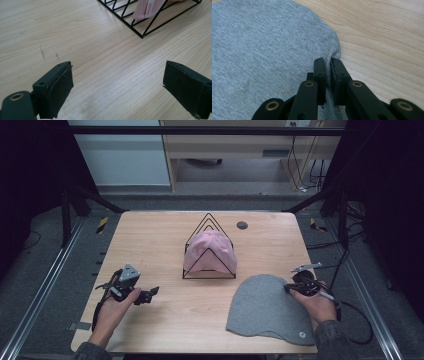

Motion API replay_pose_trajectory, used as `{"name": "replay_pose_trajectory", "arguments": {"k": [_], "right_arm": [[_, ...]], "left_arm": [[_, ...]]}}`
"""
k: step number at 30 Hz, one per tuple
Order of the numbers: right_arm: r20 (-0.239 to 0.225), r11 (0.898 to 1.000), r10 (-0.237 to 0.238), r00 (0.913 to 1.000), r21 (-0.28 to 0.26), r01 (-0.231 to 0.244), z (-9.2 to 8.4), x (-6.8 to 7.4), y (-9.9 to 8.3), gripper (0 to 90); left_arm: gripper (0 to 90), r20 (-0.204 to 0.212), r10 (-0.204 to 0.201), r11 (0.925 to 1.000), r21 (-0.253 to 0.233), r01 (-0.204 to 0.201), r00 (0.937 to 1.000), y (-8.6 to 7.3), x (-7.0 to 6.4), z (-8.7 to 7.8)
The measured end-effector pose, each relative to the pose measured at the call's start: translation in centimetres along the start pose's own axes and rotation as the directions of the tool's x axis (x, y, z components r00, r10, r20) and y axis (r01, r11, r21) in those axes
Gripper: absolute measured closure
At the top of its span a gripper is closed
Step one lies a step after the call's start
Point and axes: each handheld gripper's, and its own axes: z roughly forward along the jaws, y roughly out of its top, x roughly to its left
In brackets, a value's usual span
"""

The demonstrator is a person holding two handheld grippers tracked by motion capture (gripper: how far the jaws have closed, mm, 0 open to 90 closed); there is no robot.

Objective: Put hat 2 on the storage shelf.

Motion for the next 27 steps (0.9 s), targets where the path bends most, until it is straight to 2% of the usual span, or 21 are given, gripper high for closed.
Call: {"name": "replay_pose_trajectory", "arguments": {"k": [14,20,27], "right_arm": [[-0.031,0.998,-0.018,0.9993,-0.063,0.016,-1.5,0.6,0.5,85.3],[-0.040,0.994,-0.052,0.9978,-0.100,0.048,-2.7,1.5,1.3,85.5],[-0.049,0.984,-0.105,0.9933,-0.147,0.097,-4.0,2.9,2.8,85.7]], "left_arm": [[8.6,-0.003,0.002,1.0000,0.008,-0.002,1.0000,-0.1,0.1,0.1],[8.6,0.001,0.009,0.9999,0.006,-0.009,1.0000,0.0,0.0,0.2],[8.6,0.006,0.015,0.9999,0.008,-0.015,0.9999,0.0,-0.3,0.3]]}}
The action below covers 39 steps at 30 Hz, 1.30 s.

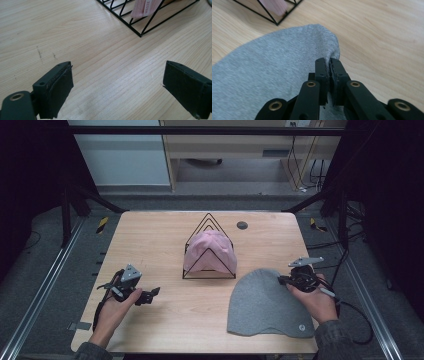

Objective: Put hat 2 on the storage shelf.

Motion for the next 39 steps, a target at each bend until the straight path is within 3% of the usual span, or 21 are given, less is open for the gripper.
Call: {"name": "replay_pose_trajectory", "arguments": {"k": [8,25,33,39], "right_arm": [[-0.025,0.997,-0.061,0.9978,-0.049,0.060,-1.0,2.0,2.2,85.9],[-0.037,0.985,-0.141,0.9893,-0.102,0.137,-2.9,4.5,4.6,86.0],[-0.033,0.971,-0.195,0.9803,-0.145,0.188,-4.8,6.0,6.1,85.9],[-0.032,0.966,-0.213,0.9766,-0.158,0.205,-5.3,6.6,6.7,86.0]], "left_arm": [[8.6,0.003,0.007,1.0000,0.000,-0.007,1.0000,0.0,-0.1,0.1],[8.6,0.009,0.013,0.9999,0.000,-0.013,0.9999,0.0,-0.3,0.2],[8.6,0.010,0.018,0.9998,0.003,-0.018,0.9998,0.0,-0.4,0.2],[8.5,0.014,0.015,0.9999,-0.003,-0.015,0.9998,0.0,-0.5,0.2]]}}
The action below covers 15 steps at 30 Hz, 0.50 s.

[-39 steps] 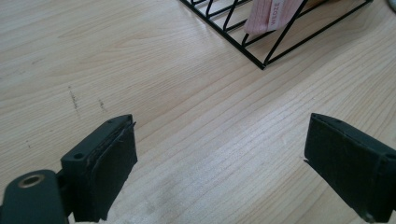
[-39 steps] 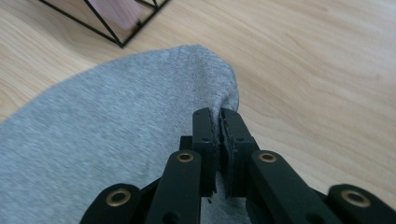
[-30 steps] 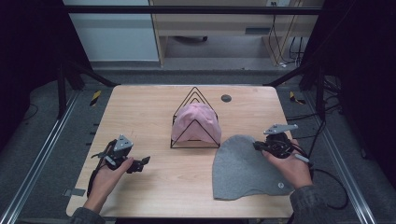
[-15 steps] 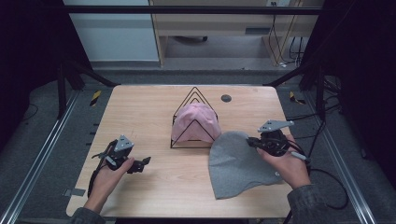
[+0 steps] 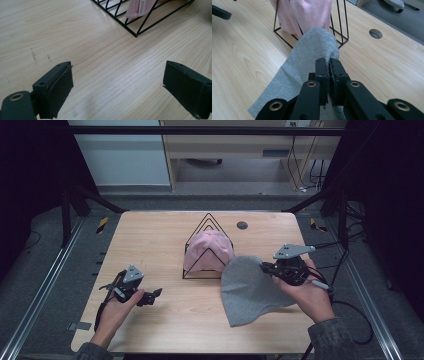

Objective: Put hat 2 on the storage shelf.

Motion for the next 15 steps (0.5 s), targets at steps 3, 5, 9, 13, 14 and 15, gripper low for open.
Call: {"name": "replay_pose_trajectory", "arguments": {"k": [3,5,9,13,14,15], "right_arm": [[-0.002,1.000,-0.009,1.0000,-0.003,0.009,-0.1,0.3,0.4,86.0],[-0.005,1.000,-0.017,0.9998,-0.008,0.017,-0.2,0.4,0.6,86.0],[-0.009,0.999,-0.030,0.9995,-0.015,0.030,-0.4,0.8,1.0,86.0],[-0.012,0.999,-0.039,0.9992,-0.024,0.039,-0.7,1.1,1.4,86.0],[-0.013,0.999,-0.043,0.9990,-0.025,0.043,-0.8,1.1,1.5,86.0],[-0.013,0.999,-0.045,0.9989,-0.028,0.045,-0.8,1.2,1.6,86.0]], "left_arm": [[8.5,0.002,-0.003,1.0000,0.001,0.003,1.0000,0.0,0.0,0.0],[8.5,0.002,-0.003,1.0000,0.001,0.003,1.0000,0.0,0.0,0.0],[8.5,0.000,0.000,1.0000,0.000,0.000,1.0000,0.0,0.0,0.0],[8.4,0.000,-0.002,1.0000,-0.003,0.002,1.0000,0.0,0.0,0.0],[8.4,0.000,-0.001,1.0000,-0.002,0.001,1.0000,0.0,0.0,0.0],[8.4,-0.001,-0.001,1.0000,-0.001,0.001,1.0000,0.0,0.1,0.0]]}}
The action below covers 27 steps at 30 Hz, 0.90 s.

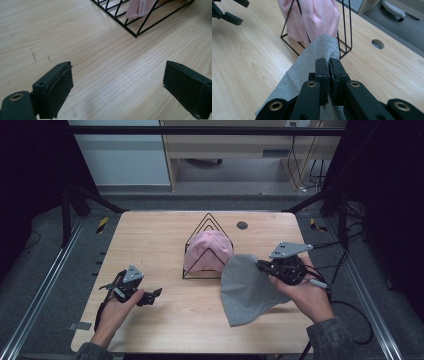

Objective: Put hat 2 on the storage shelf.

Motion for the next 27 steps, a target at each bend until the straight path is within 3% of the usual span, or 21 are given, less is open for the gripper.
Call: {"name": "replay_pose_trajectory", "arguments": {"k": [27], "right_arm": [[-0.010,0.997,-0.058,0.9983,-0.049,0.058,-2.1,1.3,2.4,86.0]], "left_arm": [[8.4,0.015,0.008,0.9999,-0.009,-0.007,0.9999,0.2,-0.4,0.1]]}}
